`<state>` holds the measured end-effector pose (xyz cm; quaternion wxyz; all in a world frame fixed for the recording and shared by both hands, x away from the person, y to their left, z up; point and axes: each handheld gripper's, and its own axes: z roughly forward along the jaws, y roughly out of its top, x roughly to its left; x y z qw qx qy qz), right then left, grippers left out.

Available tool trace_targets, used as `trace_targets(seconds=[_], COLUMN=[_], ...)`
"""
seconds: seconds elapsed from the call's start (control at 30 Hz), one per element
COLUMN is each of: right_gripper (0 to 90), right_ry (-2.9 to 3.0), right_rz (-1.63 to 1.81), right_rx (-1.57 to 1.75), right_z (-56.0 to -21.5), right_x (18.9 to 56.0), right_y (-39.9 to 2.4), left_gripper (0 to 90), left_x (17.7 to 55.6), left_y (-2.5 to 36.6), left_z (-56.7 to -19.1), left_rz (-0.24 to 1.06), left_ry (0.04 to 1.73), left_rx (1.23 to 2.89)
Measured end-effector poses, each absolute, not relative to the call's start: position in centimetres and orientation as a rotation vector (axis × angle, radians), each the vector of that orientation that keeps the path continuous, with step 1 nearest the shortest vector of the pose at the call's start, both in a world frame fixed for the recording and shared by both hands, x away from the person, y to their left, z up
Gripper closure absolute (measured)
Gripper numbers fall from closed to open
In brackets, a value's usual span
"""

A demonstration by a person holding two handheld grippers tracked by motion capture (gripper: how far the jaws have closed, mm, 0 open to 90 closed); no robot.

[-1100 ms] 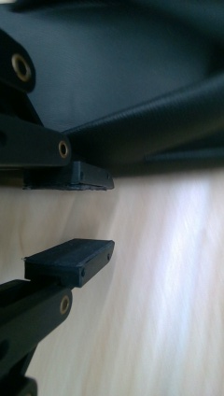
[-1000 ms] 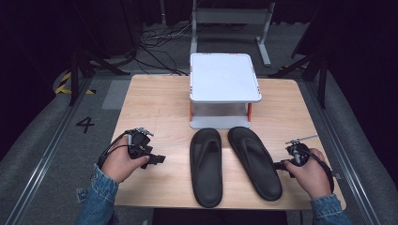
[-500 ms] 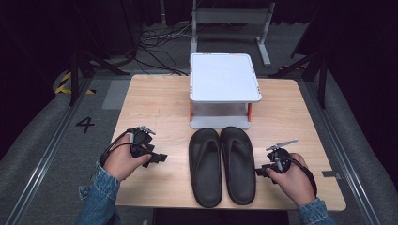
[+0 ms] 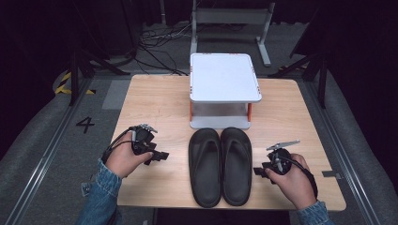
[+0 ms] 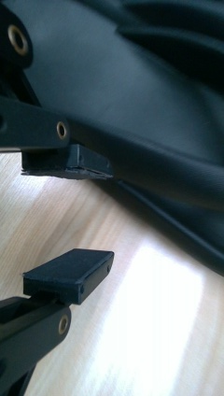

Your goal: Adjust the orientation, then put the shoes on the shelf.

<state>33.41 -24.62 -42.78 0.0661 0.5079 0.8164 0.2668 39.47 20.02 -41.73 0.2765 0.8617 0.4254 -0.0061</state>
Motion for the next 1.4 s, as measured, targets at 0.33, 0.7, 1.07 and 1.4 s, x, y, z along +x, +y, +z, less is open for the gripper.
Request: trace_targets(seconds=[0.33, 0.7, 1.07, 1.4], right_gripper=[46.0, 40.2, 36.4, 32.8], right_ry=[2.387, 2.412, 2.447, 2.446], right_rz=[0.793, 0.86, 0.836, 0.786], right_rx=[1.524, 1.408, 1.428, 1.439], right_z=[-40.9, -40.2, -41.4, -41.8], right_x=[32.0, 32.7, 33.7, 34.5], right_y=[-20.9, -16.5, -13.2, -11.5], left_gripper=[28.2, 28.2, 28.2, 28.2], left_x=[39.4, 39.1, 39.3, 39.8], left_y=[20.6, 21.9, 21.6, 20.9], left_z=[-41.4, -41.3, -41.4, -41.6], left_rz=[-0.005, 0.0, -0.015, -0.025], left_ry=[1.136, 1.168, 1.15, 1.136], left_rx=[2.304, 2.273, 2.284, 2.3])
